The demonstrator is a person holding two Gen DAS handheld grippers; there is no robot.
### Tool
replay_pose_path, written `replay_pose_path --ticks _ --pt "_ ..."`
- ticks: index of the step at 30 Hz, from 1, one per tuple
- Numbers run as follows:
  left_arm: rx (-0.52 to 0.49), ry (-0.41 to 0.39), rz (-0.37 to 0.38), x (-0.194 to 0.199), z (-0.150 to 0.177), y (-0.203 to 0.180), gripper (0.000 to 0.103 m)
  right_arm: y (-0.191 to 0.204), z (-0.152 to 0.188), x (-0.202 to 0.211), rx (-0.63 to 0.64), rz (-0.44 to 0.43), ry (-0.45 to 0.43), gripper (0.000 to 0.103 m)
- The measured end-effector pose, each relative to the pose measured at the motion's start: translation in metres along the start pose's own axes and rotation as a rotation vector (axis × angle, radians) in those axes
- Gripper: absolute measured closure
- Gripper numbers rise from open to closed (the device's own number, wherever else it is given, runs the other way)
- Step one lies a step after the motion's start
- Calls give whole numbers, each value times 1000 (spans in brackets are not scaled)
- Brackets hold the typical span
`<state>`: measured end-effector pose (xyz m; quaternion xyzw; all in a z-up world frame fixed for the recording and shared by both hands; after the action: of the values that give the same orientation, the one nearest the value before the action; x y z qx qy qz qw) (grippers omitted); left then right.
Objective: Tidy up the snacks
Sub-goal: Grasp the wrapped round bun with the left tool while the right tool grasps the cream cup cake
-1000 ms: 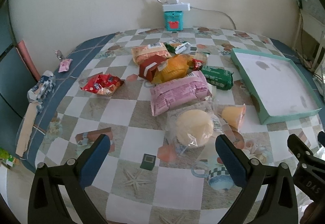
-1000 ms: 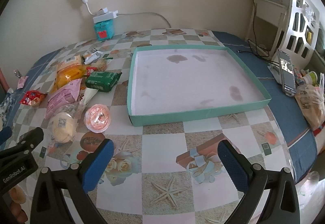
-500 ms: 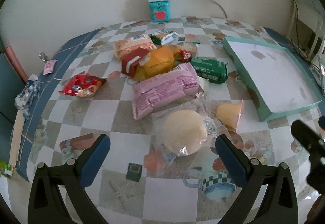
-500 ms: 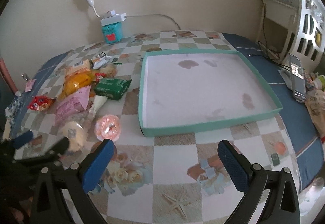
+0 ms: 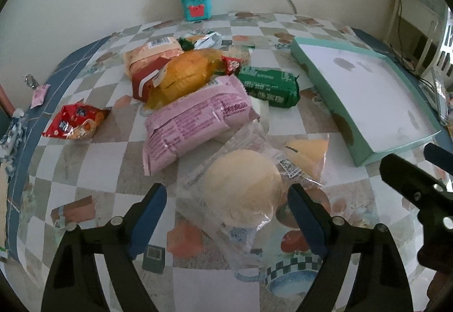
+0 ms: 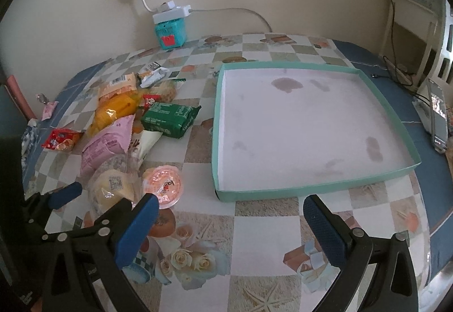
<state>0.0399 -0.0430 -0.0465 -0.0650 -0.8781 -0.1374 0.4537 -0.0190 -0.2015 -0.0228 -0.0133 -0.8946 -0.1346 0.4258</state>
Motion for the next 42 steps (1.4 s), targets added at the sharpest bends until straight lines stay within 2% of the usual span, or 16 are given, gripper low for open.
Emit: replay_pose_path --ticks 6,9,12,19,24,28,34,39,42 --pt "8 -10 59 3 -2 3 15 1 -3 -4 4 0 14 0" --pt "18 -14 37 2 -1 10 15 4 -6 -4 15 1 11 0" --pt "50 -11 36 1 2 27 15 11 -7 -5 38 -2 13 0" --pt "116 9 -26 3 16 79 15 35 -10 -13 101 -46 39 0" --pt "171 -35 24 25 10 104 15 57 -12 -23 150 -97 52 2" --pt "146 -66 103 38 2 100 15 62 -12 -38 159 -131 85 12" --pt "148 20 205 19 -6 84 15 54 -12 -64 146 -170 147 26" --pt "131 77 190 0 -8 72 15 50 -15 -75 153 -206 166 35" --pt "127 115 175 -12 -10 68 15 50 -12 -80 171 -226 176 46"
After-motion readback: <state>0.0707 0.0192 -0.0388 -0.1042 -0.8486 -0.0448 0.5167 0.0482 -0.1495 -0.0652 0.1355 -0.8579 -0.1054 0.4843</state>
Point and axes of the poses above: each gripper's, at about its wrist camera, not at the fingertips, and x roughly against the way its jaws point, y to its left, z to its underside, the point moved 1 cm from there along -x, roughly the way its jaws point, and after that the axes turned 11 degrees about -z, right-handed, at the moved point
